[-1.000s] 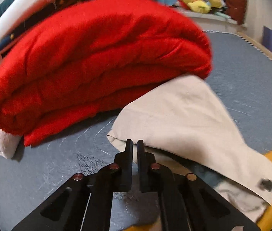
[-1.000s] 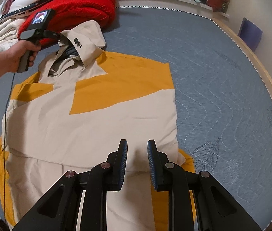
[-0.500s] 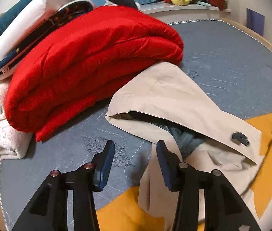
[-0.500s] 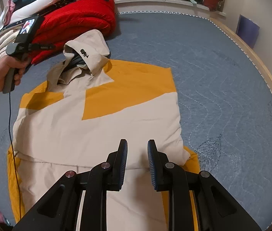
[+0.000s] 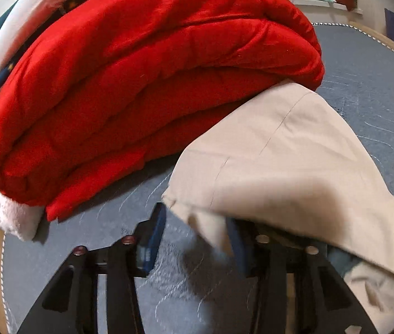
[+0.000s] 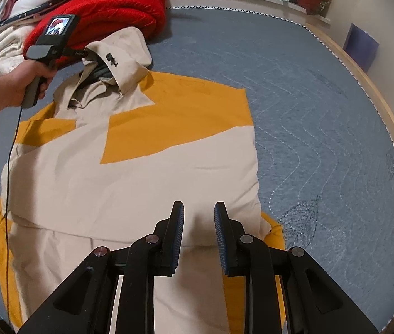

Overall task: Fold large clothes
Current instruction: 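Fold the hood down onto the jacket body with the left tool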

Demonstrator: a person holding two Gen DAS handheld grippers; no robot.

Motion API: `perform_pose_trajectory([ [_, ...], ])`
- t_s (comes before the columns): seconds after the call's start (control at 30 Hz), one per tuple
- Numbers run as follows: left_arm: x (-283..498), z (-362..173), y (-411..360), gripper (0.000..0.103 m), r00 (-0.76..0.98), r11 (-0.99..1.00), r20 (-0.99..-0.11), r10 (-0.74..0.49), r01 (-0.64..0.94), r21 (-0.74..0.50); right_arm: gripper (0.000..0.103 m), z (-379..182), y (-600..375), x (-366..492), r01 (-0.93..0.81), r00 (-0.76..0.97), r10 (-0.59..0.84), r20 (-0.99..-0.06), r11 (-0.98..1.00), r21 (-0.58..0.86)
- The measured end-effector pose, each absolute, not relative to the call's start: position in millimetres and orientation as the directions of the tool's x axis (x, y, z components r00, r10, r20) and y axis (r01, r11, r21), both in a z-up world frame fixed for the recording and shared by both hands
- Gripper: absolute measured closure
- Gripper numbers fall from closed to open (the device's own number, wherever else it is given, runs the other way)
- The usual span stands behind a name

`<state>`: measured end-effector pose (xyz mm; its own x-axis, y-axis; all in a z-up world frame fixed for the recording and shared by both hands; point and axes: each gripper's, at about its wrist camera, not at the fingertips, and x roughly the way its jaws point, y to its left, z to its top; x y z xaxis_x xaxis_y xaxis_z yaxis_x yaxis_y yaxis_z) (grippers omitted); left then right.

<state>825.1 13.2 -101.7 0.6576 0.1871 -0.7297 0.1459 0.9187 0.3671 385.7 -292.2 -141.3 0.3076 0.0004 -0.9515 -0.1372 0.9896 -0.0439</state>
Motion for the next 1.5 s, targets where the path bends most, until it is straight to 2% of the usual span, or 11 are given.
perform_pose_trajectory([
  [0.03, 828, -99, 9, 0.089, 0.661, 0.918, -0.729, 0.177, 0.157, 0.365, 0.079, -142, -293, 386, -0.136, 0.307, -0.004, -0.952, 0.989, -0.048],
  [0.07, 831, -96, 7, 0.095, 0.664, 0.919, -0.729, 0.168, 0.162, 0.359, 0.079, -143, -294, 386, -0.136, 0.305, -0.009, -0.952, 0.989, -0.053],
  [0.23, 805, -53, -8, 0.101, 0.707, 0.926, -0.704, 0.062, 0.223, 0.305, 0.079, -141, -297, 387, -0.135, 0.308, -0.006, -0.951, 0.99, -0.05],
  [0.37, 749, -5, -21, 0.101, 0.73, 0.912, -0.682, -0.036, 0.303, 0.276, 0.079, -130, -297, 386, -0.135, 0.332, 0.008, -0.943, 0.99, -0.039],
  [0.57, 582, 66, -56, 0.102, 0.711, 0.856, -0.677, -0.19, 0.458, 0.241, 0.079, -105, -295, 383, -0.122, 0.37, 0.054, -0.928, 0.992, 0.009],
  [0.73, 452, 45, -79, 0.098, 0.635, 0.833, -0.746, -0.199, 0.511, 0.212, 0.079, -86, -294, 379, -0.106, 0.402, 0.098, -0.91, 0.993, 0.06],
  [0.83, 385, 0, -79, 0.093, 0.504, 0.852, -0.831, -0.237, 0.518, 0.072, 0.079, -76, -295, 378, -0.091, 0.417, 0.122, -0.901, 0.992, 0.093],
  [0.97, 343, -19, -60, 0.093, 0.47, 0.882, -0.84, -0.273, 0.47, -0.023, 0.079, -68, -298, 371, -0.084, 0.437, 0.151, -0.887, 0.988, 0.127],
  [1.27, 408, -35, 23, 0.091, 0.527, 0.934, -0.774, -0.35, 0.13, -0.333, 0.076, -82, -286, 367, -0.115, 0.401, 0.303, -0.865, 0.953, 0.28],
  [1.43, 496, -59, 34, 0.065, 0.519, 0.894, -0.754, -0.402, 0.046, -0.445, 0.072, -92, -267, 373, -0.147, 0.376, 0.36, -0.854, 0.933, 0.328],
  [1.5, 528, -64, 34, 0.063, 0.529, 0.876, -0.741, -0.414, 0.011, -0.482, 0.069, -95, -260, 376, -0.152, 0.369, 0.376, -0.85, 0.927, 0.343],
])
